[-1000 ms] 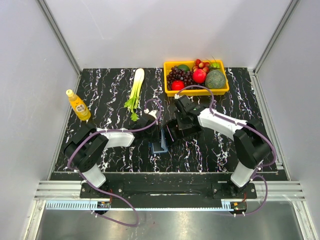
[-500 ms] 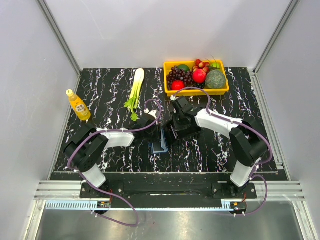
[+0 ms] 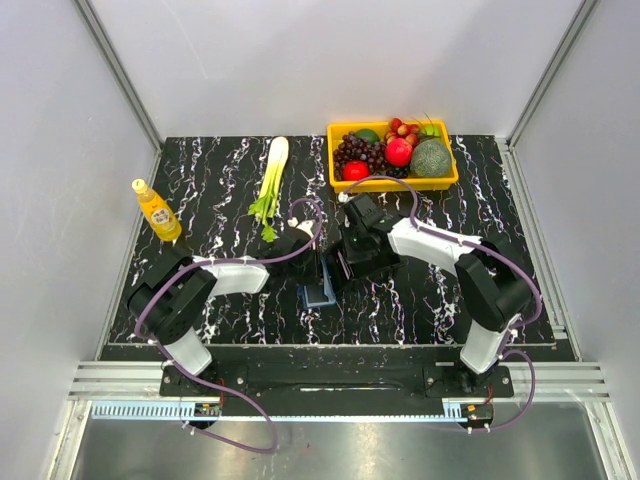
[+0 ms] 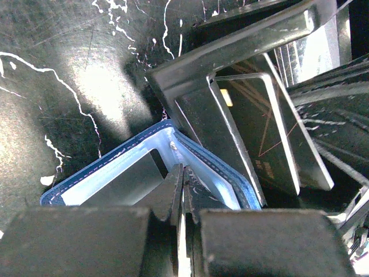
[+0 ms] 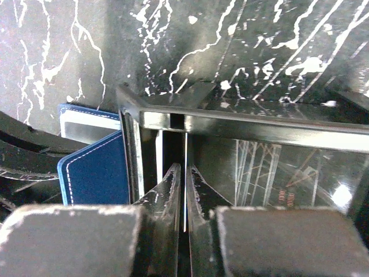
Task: Put the credit cards into the card holder
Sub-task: Pick up the credit card from the storage box.
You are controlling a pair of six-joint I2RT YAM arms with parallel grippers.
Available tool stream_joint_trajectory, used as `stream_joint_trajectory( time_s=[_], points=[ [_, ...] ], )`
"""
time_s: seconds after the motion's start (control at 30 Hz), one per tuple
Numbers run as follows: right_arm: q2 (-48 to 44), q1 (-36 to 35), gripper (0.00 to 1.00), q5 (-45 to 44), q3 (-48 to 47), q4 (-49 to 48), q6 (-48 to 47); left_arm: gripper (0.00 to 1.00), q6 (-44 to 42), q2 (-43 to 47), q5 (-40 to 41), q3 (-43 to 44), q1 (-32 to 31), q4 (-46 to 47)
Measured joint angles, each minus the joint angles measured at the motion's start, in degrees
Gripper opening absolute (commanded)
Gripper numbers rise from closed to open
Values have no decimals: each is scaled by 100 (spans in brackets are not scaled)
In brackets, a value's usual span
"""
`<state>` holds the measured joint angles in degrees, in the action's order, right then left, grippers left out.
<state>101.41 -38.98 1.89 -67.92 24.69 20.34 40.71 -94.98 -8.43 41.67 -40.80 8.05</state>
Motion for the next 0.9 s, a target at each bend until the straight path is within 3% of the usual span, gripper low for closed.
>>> stream_joint_trajectory(
  time_s=[0.2, 0.27, 0.57, 0.9],
  points=[
    [197, -31, 13, 389, 0, -92, 52, 3, 0, 0, 0, 0, 0, 0],
    [256, -31, 0, 426, 0, -90, 61, 2, 0, 0, 0, 0, 0, 0],
    [216, -39, 0, 214, 2, -59, 103, 2, 0, 0, 0, 0, 0, 0],
    [-1191, -39, 0, -647, 11, 221, 4, 3, -42, 208, 0, 0, 0, -214]
  ],
)
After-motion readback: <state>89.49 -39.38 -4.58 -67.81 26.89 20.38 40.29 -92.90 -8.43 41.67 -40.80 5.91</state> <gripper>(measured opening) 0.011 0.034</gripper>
